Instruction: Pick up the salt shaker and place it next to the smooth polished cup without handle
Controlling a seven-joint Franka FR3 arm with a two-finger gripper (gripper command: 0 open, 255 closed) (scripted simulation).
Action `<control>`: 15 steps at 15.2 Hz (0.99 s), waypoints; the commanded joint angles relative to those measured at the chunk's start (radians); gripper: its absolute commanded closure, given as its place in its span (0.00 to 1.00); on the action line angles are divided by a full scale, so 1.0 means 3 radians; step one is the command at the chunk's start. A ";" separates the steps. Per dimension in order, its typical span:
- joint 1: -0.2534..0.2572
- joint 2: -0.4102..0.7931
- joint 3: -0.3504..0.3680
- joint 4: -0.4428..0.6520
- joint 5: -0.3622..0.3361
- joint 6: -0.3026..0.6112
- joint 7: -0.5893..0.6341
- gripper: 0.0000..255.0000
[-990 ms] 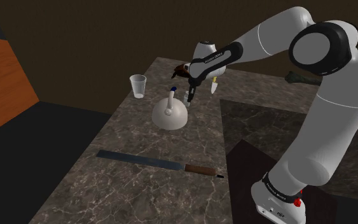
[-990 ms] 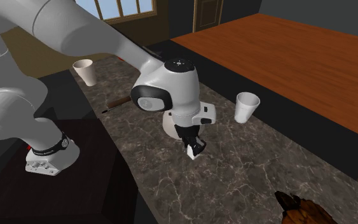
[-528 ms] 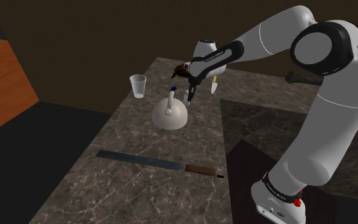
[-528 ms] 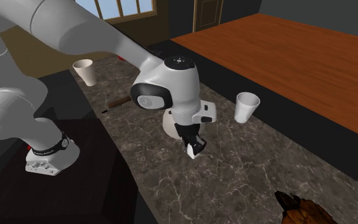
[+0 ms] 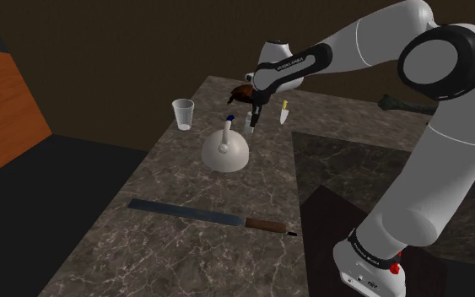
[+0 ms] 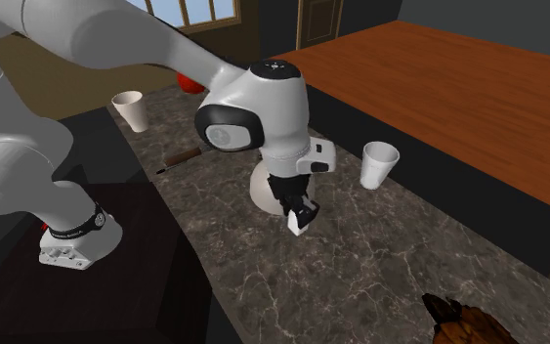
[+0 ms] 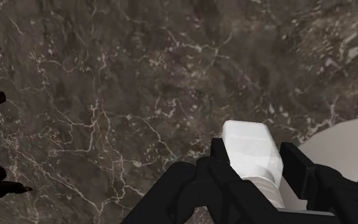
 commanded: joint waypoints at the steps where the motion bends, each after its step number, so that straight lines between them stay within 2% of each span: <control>1: -0.0001 -0.0041 -0.0003 0.0049 -0.0009 -0.0091 0.0001 1.00; 15: 0.0008 -0.0265 -0.0006 0.0421 -0.0055 -0.0683 0.0026 1.00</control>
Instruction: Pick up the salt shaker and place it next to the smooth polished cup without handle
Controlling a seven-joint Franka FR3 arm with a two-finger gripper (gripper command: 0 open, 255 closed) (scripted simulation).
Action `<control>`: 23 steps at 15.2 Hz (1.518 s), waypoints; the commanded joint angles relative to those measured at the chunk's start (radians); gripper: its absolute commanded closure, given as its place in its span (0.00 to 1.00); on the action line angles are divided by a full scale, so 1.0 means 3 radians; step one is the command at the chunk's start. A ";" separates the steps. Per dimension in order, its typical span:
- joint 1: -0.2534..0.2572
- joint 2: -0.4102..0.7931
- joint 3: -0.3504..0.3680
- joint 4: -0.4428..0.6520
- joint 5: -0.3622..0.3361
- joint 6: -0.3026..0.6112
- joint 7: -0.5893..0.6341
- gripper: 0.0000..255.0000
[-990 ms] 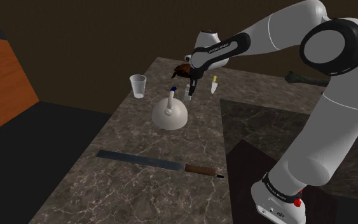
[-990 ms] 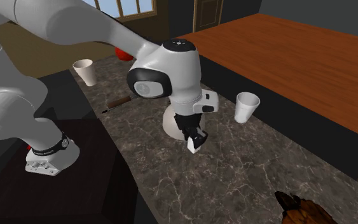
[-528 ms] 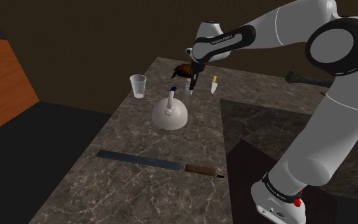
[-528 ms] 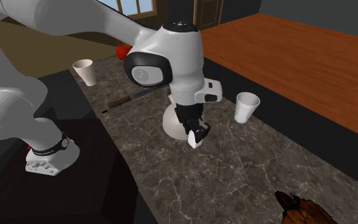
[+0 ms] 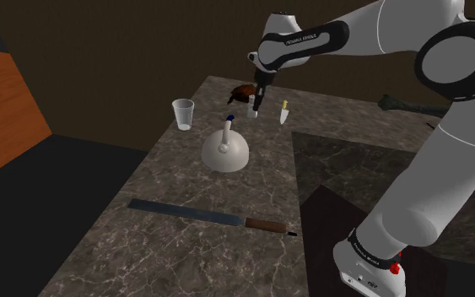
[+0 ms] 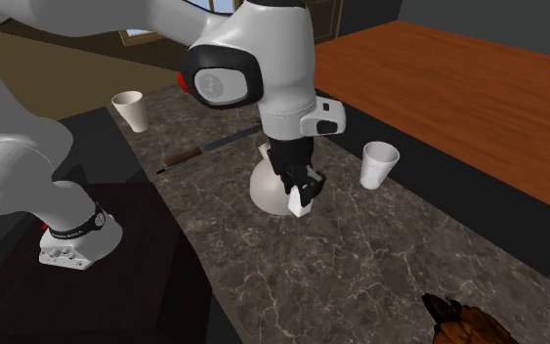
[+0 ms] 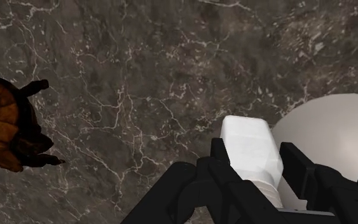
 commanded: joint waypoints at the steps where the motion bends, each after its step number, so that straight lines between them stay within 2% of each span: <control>1: -0.0002 -0.0023 -0.0002 0.0059 -0.0003 -0.0083 -0.0005 1.00; 14: 0.0001 -0.0102 -0.0001 0.0545 -0.0015 -0.0647 -0.0002 1.00; 23: 0.0217 -0.1051 0.0295 -0.0505 -0.0180 -0.0557 0.0569 1.00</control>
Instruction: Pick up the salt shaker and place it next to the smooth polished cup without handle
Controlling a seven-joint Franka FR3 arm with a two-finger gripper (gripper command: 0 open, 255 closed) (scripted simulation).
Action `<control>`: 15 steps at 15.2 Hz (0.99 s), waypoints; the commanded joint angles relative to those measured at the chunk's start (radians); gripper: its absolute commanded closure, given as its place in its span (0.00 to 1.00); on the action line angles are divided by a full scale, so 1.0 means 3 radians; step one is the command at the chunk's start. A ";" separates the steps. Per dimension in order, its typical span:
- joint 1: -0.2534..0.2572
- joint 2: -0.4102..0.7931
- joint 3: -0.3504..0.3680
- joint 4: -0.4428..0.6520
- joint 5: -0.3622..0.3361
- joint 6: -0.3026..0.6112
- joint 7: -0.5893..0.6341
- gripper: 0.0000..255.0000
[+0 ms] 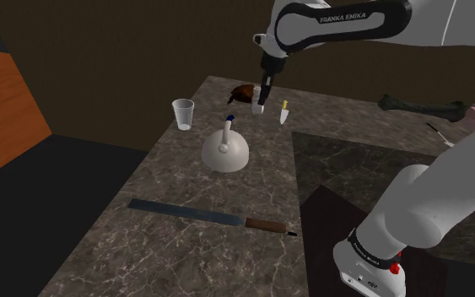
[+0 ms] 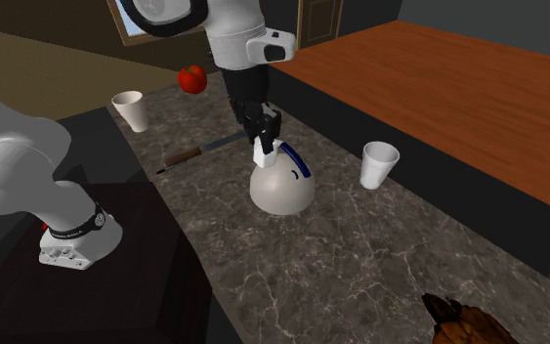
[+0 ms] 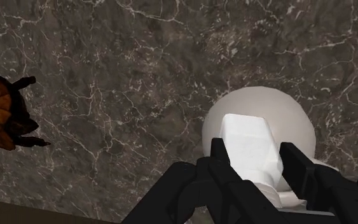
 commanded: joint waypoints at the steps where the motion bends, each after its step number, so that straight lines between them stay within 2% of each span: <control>1: 0.0040 -0.0216 0.0077 -0.0227 -0.0017 0.0005 0.0129 1.00; 8: 0.0200 -0.0842 0.0395 -0.0784 0.0035 -0.0087 0.0574 1.00; 15: 0.0412 -0.1367 0.0763 -0.1155 0.0214 -0.0259 0.1034 1.00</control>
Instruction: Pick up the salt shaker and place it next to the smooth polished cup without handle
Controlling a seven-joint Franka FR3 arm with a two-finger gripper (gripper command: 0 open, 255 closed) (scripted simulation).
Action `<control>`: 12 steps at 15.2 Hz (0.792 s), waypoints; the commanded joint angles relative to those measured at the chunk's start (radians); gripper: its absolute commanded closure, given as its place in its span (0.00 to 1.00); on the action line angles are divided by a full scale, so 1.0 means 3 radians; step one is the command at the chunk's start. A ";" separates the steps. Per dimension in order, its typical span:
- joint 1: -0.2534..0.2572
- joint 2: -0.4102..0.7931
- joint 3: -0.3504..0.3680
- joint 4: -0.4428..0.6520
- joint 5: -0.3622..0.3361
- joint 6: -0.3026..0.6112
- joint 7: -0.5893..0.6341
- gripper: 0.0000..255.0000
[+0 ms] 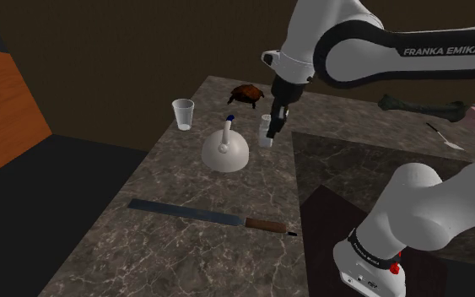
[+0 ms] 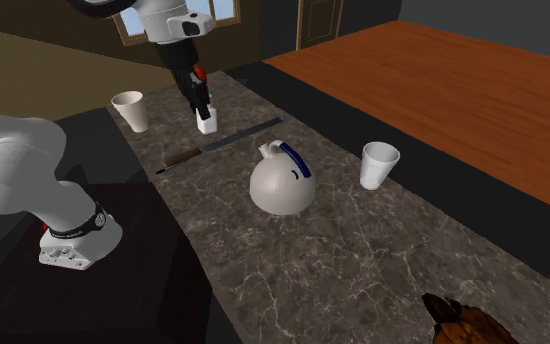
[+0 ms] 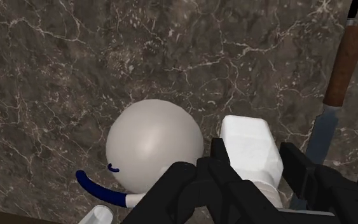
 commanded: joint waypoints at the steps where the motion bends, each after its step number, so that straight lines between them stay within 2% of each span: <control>1: 0.0069 -0.0101 0.0126 -0.0047 0.0068 -0.0058 0.0153 1.00; 12: 0.0480 -0.0576 0.0812 -0.0197 0.0522 -0.0374 0.0960 1.00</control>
